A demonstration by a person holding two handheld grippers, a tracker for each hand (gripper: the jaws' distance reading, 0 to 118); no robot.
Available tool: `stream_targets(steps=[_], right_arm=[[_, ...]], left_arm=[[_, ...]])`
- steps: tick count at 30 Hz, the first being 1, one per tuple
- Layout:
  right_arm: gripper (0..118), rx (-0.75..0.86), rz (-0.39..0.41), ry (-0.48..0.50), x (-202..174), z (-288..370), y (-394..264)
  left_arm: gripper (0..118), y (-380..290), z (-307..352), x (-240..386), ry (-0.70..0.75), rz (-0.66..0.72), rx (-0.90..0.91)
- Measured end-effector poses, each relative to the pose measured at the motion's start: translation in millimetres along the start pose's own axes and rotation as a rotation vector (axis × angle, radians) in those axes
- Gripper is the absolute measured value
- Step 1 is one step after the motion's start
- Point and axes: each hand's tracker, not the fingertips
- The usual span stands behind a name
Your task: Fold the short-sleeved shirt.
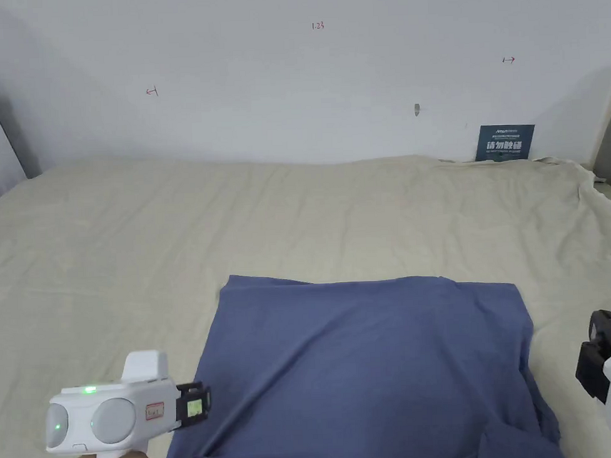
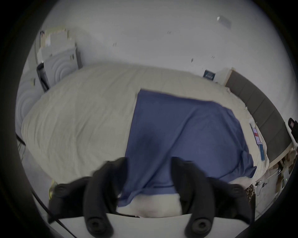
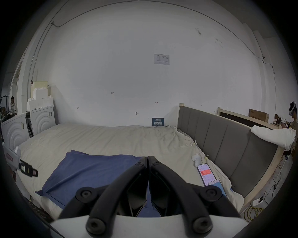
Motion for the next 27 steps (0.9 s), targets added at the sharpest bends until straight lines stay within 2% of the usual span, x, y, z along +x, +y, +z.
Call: stream_targets(steps=[2, 4, 13, 14, 15, 17, 18, 23, 27], right_arm=[[0, -0.007, 0.000, 0.001, -0.3, -0.7, -2.2], [0, -0.017, 0.002, 0.003, 0.1, -2.4, -5.1], [0, -0.074, -0.003, 0.004, 6.3, -7.1, -21.3], [0, -0.079, -0.005, 0.005, 7.5, -6.9, -22.5], [0, -0.084, -0.008, 0.005, 8.8, -7.0, -23.9], [0, -0.096, -0.016, 0.004, 11.7, -6.2, -26.5], [0, -0.097, -0.019, 0.002, 12.0, -3.9, -26.8], [0, -0.130, -0.033, -0.004, 21.3, -0.8, -34.1], [1, -0.244, -0.067, 0.010, 30.9, -9.6, -53.2]], left_arm=[[81, -12.7, -8.3, -8.2, 0.005, 0.022, -0.028], [87, -23.8, -16.8, -13.1, 0.039, 0.039, -0.059], [86, -61.2, -36.6, -20.6, 0.099, 0.021, -0.142], [82, -62.5, -40.2, -19.4, 0.099, 0.016, -0.151], [68, -63.5, -44.0, -17.3, 0.097, 0.005, -0.176], [24, -68.6, -52.1, -18.3, 0.070, 0.000, -0.190], [8, -70.1, -54.7, -17.5, 0.046, -0.004, -0.204], [1, -70.9, -55.5, -16.8, 0.065, -0.041, -0.184], [1, -70.3, -30.8, -6.5, 0.048, -0.029, -0.124]])
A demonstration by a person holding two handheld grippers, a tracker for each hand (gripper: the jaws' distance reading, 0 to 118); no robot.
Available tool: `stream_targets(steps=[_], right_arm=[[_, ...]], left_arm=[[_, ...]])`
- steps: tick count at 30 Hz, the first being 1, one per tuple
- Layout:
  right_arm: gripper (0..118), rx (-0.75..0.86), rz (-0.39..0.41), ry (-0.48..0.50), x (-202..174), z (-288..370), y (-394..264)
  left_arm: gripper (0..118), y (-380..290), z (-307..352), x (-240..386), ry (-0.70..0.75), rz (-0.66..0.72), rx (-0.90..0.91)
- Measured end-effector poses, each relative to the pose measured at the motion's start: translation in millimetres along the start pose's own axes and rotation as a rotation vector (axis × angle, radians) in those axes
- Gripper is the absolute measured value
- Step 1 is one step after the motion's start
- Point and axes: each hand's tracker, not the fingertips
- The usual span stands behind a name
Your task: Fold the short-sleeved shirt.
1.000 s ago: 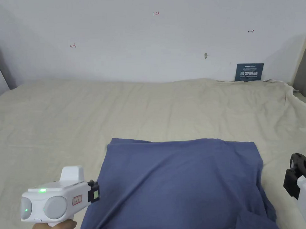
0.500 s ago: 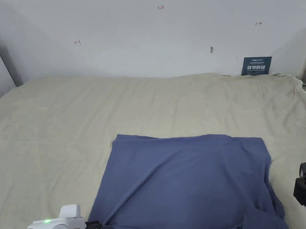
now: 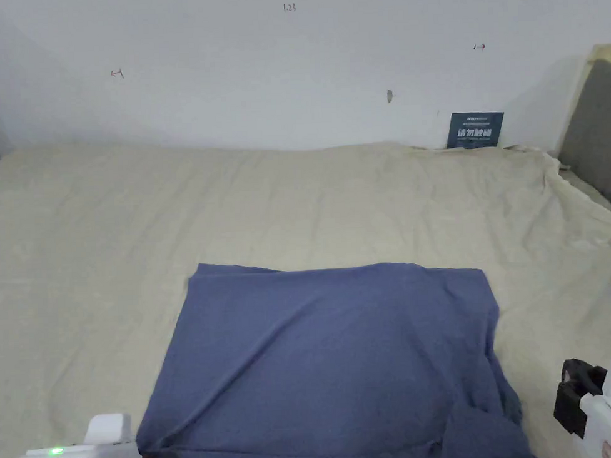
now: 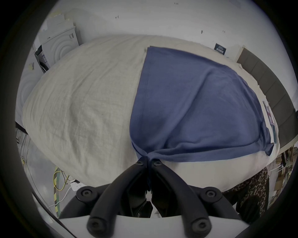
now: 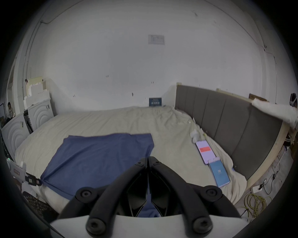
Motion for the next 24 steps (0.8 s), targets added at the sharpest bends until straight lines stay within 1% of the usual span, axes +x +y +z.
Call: stream_targets(steps=[1, 2, 3, 4, 5, 6, 8, 9, 10, 14, 17, 18, 19, 20, 21, 23, 24], right_arm=[[3, -0.038, -0.010, 0.006, 2.7, -4.9, -6.7], [12, -0.079, -0.017, 0.015, 4.7, -10.0, -13.0], [38, -0.118, -0.023, 0.017, 7.1, -15.8, -20.8], [59, -0.153, -0.026, 0.029, 8.6, -21.2, -29.6], [72, -0.156, -0.036, 0.046, 9.5, -24.6, -38.4], [77, -0.159, -0.037, 0.050, 9.9, -27.8, -47.9], [77, -0.241, -0.027, 0.041, 10.3, -37.7, -65.0], [77, -0.277, -0.022, 0.030, 10.1, -42.7, -72.9], [77, -0.302, -0.034, 0.021, 8.8, -45.2, -80.8], [77, -0.364, -0.045, 0.034, 4.7, -52.4, -104.1], [72, -0.379, -0.057, 0.049, 4.4, -57.6, -115.8], [63, -0.387, -0.066, 0.053, 4.6, -60.1, -118.8], [49, -0.404, -0.069, 0.055, 4.6, -62.7, -122.0], [32, -0.423, -0.067, 0.055, 3.8, -65.5, -125.4], [2, -0.430, -0.058, 0.056, 2.9, -66.6, -128.2], [2, -0.421, -0.014, 0.037, -2.8, -61.4, -131.3], [2, -0.414, -0.026, 0.059, -2.9, -58.6, -130.8]], left_arm=[[1, 1.1, -7.3, -5.0, -0.007, 0.000, 0.007], [1, 2.3, -4.0, -4.9, -0.012, 0.001, 0.017], [1, 3.7, -0.4, -4.6, -0.016, 0.000, 0.029], [1, 5.3, 2.2, -4.3, -0.017, -0.002, 0.034], [0, 9.5, 7.8, -5.1, -0.019, -0.006, 0.041], [0, 10.8, 9.8, -5.1, -0.020, -0.007, 0.049], [0, 12.5, 11.2, -5.8, -0.025, -0.004, 0.054], [0, 14.1, 9.8, -7.5, -0.028, -0.002, 0.058], [0, 14.4, 9.6, -7.7, -0.030, 0.000, 0.060], [0, 13.2, 13.5, -5.7, -0.058, 0.000, 0.057], [0, 14.0, 9.2, -8.0, -0.055, -0.002, 0.053], [0, 14.2, 8.6, -8.7, -0.053, -0.003, 0.053], [0, 14.2, 8.4, -9.5, -0.054, 0.001, 0.053], [0, 15.0, 10.3, -10.0, -0.056, 0.007, 0.053], [0, 15.5, 11.7, -10.5, -0.058, 0.013, 0.054], [0, 15.9, 11.6, -12.5, -0.061, 0.026, 0.055], [0, 16.6, 10.8, -13.1, -0.060, 0.028, 0.056]])
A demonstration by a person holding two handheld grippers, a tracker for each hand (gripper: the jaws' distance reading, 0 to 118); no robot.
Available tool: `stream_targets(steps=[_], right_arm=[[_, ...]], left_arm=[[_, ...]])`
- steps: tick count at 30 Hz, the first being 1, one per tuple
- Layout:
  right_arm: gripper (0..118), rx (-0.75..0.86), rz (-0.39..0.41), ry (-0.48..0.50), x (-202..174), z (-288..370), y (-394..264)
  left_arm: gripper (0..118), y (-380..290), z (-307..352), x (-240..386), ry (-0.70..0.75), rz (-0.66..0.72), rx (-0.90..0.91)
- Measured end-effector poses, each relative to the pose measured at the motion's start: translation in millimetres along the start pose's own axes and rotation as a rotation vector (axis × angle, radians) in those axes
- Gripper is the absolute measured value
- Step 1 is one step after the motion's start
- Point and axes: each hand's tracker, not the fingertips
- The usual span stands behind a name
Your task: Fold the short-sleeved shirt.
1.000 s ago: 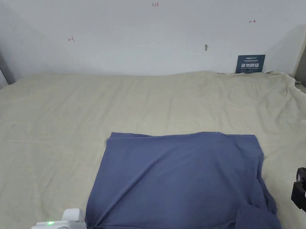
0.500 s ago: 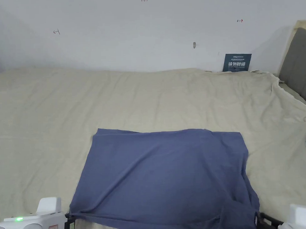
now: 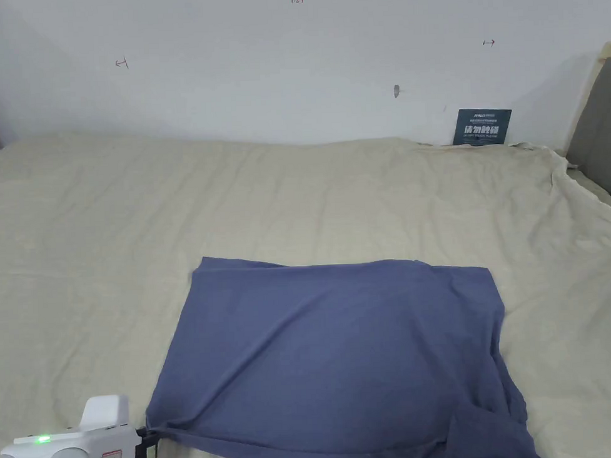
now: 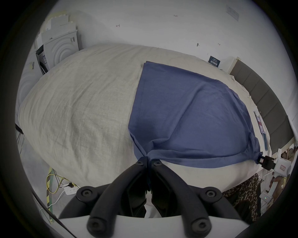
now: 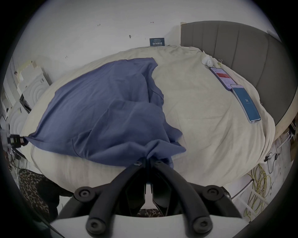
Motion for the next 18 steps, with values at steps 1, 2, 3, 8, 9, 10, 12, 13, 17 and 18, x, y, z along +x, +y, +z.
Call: stream_targets(steps=[1, 2, 3, 8, 9, 10, 12, 13, 17, 18], right_arm=[[2, 0.004, -0.004, 0.008, 0.8, 2.6, 0.7], [2, 0.016, -0.011, 0.010, 1.5, 5.5, 1.7], [2, 0.027, -0.013, 0.009, -4.8, 16.8, 6.0], [2, 0.115, 0.005, 0.023, -3.8, 39.3, 37.0], [2, 0.142, 0.019, 0.024, -5.5, 43.9, 45.6], [2, 0.165, 0.030, 0.031, -3.7, 44.9, 55.6], [2, 0.193, 0.050, 0.046, -0.1, 44.8, 77.0], [2, 0.210, 0.054, 0.048, -0.9, 45.6, 88.5], [2, 0.242, 0.073, 0.047, -3.8, 36.6, 127.7], [2, 0.244, 0.076, 0.047, -4.3, 31.3, 136.9]], left_arm=[[0, 0.7, -0.5, -0.7, 0.001, 0.000, 0.001], [0, 1.4, -0.5, -1.7, 0.002, 0.000, 0.001], [0, 2.7, -0.4, -3.1, 0.003, 0.001, 0.004], [0, 15.8, 4.8, -5.1, -0.007, 0.030, 0.034], [0, 22.5, 2.3, -4.8, -0.009, 0.029, 0.040], [0, 30.0, 2.7, -5.0, -0.014, 0.029, 0.048], [0, 46.3, 4.1, -4.7, -0.028, 0.029, 0.070], [0, 54.2, 9.1, 2.1, -0.029, 0.024, 0.078], [0, 88.0, 3.7, 11.6, -0.006, -0.014, 0.106], [0, 97.0, -1.4, 13.7, 0.000, -0.022, 0.107]])
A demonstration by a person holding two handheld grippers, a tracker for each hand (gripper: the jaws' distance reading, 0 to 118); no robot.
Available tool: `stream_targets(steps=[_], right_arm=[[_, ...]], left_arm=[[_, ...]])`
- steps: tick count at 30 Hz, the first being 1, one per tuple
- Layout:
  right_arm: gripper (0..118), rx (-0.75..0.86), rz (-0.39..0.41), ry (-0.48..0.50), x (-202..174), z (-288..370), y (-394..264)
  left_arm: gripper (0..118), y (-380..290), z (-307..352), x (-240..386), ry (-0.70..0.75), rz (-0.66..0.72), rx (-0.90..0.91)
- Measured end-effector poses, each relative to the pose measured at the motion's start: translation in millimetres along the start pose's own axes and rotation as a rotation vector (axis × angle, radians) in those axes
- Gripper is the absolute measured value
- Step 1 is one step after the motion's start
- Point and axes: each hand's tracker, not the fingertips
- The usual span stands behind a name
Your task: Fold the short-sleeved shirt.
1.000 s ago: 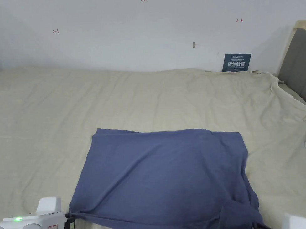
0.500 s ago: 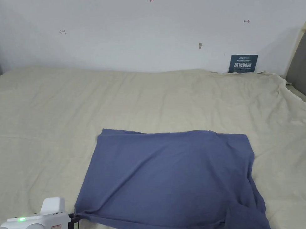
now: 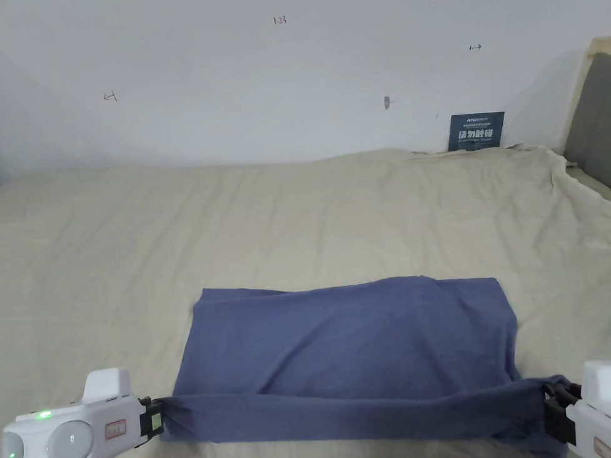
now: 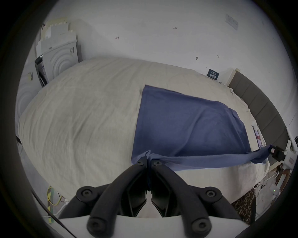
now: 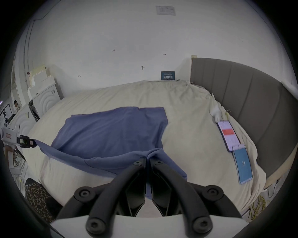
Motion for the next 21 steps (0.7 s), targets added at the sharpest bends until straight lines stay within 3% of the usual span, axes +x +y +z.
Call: stream_targets(steps=[13, 21], right_arm=[[2, -0.150, 0.017, -0.032, 7.4, -129.7, 36.3], [2, -0.315, -0.014, -0.052, 0.0, -180.8, 12.0]], left_arm=[[0, 50.9, -133.8, 11.7, 0.100, -0.134, -0.136], [1, 33.3, -157.3, 22.7, 0.139, -0.180, -0.174]])
